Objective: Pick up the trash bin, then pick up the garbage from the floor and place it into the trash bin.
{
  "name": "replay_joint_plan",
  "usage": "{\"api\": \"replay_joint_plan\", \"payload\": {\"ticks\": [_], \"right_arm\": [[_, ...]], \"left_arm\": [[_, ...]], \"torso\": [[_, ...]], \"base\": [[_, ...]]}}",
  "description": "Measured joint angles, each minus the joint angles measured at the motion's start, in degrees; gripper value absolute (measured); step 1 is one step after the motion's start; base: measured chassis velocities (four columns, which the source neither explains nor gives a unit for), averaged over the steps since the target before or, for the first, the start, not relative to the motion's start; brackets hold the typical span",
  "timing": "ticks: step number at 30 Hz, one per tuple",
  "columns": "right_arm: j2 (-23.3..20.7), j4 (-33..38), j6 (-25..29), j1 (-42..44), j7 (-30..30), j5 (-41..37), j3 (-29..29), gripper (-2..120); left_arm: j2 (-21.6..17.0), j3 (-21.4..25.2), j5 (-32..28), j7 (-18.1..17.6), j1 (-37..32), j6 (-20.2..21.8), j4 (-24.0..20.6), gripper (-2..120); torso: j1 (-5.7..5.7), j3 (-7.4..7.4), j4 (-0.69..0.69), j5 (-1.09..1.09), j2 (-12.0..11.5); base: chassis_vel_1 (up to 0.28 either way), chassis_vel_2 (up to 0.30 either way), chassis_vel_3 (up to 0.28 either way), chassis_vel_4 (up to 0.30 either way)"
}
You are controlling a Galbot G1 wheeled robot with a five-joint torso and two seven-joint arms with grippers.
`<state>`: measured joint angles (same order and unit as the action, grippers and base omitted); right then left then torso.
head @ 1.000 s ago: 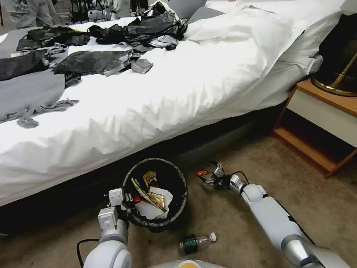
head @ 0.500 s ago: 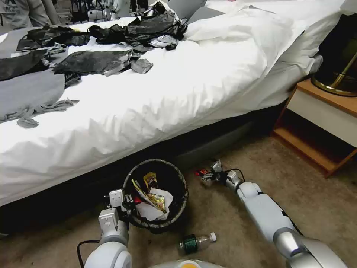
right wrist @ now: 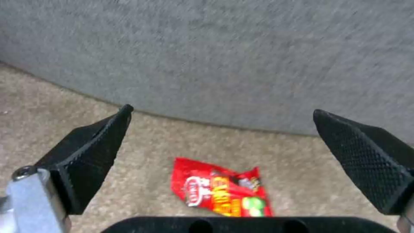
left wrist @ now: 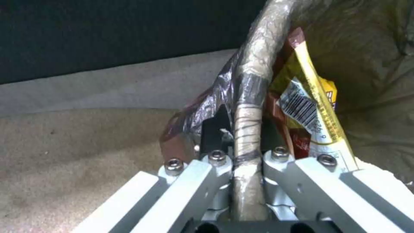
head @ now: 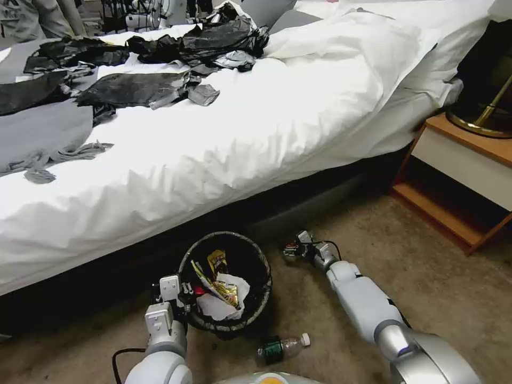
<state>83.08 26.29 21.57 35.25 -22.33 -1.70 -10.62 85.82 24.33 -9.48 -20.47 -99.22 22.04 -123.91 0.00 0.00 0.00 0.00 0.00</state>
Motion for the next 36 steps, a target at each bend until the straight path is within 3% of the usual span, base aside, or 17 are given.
{"api": "replay_joint_plan", "payload": {"ticks": [17,36], "right_arm": [[2.32,-4.81,-2.69,-1.22,1.84,-2.55,-0.58,100],[1.91,-7.52,-5.16,-2.26,2.69,-7.78,-0.57,100]], "left_arm": [[0.31,-0.15,0.71,0.0,-0.48,-0.48,0.38,0],[0.68,-0.7,1.82,0.09,-0.72,-0.86,1.04,0]], "torso": [[0.0,0.0,0.0,0.0,0.0],[0.0,0.0,0.0,0.01,0.0]], "base": [[0.0,0.0,0.0,0.0],[0.0,0.0,0.0,0.0]]}}
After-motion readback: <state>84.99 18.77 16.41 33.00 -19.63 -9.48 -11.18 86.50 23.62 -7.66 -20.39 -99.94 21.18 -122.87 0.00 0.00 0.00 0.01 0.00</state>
